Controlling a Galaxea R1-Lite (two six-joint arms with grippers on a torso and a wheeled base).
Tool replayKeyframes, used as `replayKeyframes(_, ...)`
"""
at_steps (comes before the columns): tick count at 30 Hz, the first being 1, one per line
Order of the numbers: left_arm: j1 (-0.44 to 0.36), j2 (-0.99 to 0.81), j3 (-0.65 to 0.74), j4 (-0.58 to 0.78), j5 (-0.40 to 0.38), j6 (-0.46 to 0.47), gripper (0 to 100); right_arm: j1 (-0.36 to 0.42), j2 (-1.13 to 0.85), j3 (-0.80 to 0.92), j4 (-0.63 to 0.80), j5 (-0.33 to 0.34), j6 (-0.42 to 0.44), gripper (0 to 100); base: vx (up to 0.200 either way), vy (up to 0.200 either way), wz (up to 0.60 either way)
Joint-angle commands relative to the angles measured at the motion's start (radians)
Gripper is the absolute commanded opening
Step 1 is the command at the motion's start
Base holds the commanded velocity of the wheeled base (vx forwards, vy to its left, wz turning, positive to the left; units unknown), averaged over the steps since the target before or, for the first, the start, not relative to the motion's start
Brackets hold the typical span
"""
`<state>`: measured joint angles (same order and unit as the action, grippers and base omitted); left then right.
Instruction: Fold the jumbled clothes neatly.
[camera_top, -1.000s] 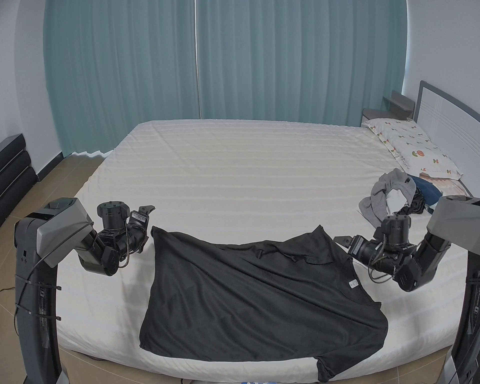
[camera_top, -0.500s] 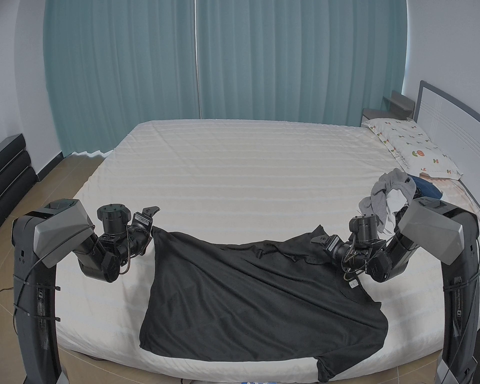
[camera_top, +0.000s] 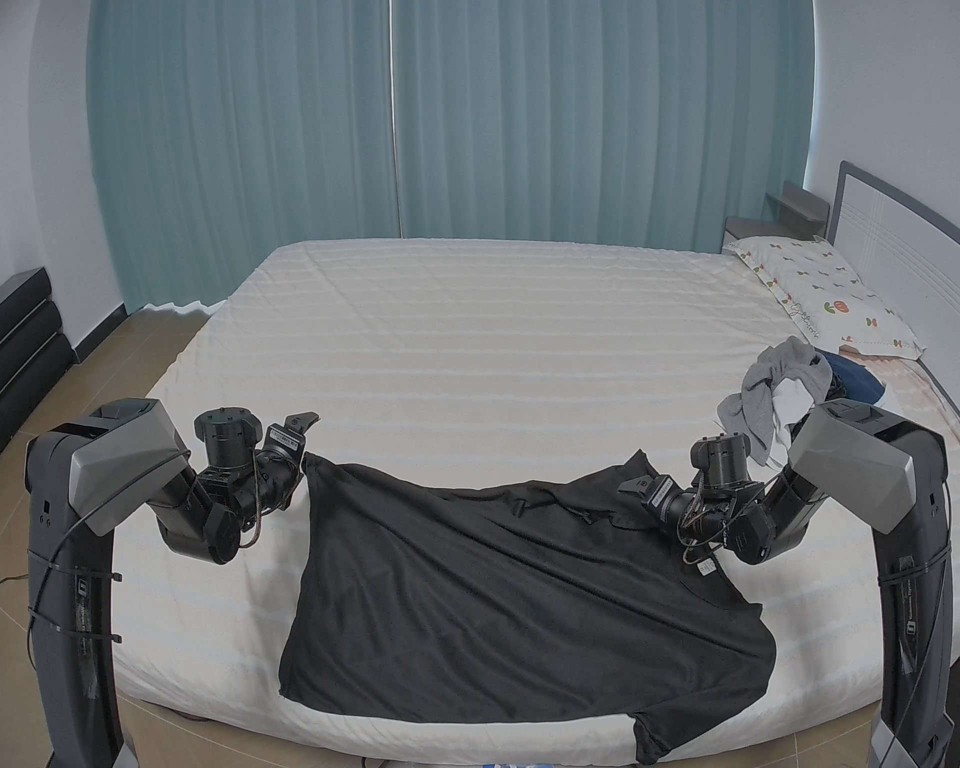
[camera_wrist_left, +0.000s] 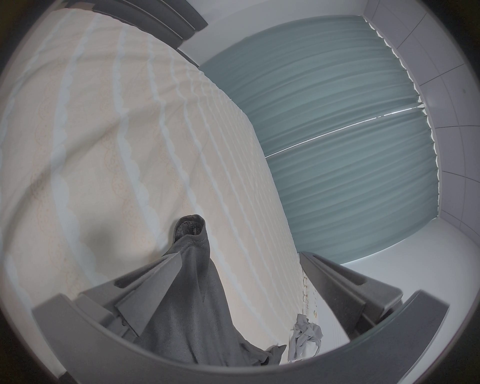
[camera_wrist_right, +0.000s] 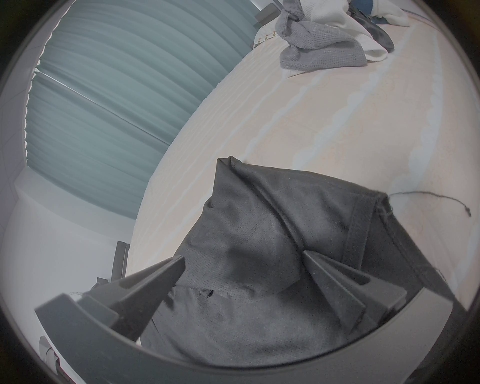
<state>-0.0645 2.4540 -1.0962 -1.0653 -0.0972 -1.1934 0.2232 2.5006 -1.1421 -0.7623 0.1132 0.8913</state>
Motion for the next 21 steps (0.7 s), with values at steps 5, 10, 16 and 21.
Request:
replayKeyframes(5,0.000,0.003,-0.002,-0.001,0.002,-0.002,100,-0.004,0.064,-0.100,0.015,-0.015,0.002,0,0.000,0.000,0.00)
replayKeyframes(10,0.000,0.005,-0.004,-0.001,0.002,-0.002,100,0.002,0.078,-0.166,-0.043,-0.017,0.020,0,0.000,0.000,0.00)
replayKeyframes(16,0.000,0.003,-0.002,-0.001,0.004,-0.002,100,-0.001,0.096,-0.235,-0.341,-0.050,0.052,0,0.000,0.000,0.00)
replayKeyframes(21,0.000,0.005,-0.004,-0.001,0.005,-0.002,100,-0.001,0.147,-0.263,-0.354,-0.063,0.044,0,0.000,0.000,0.00)
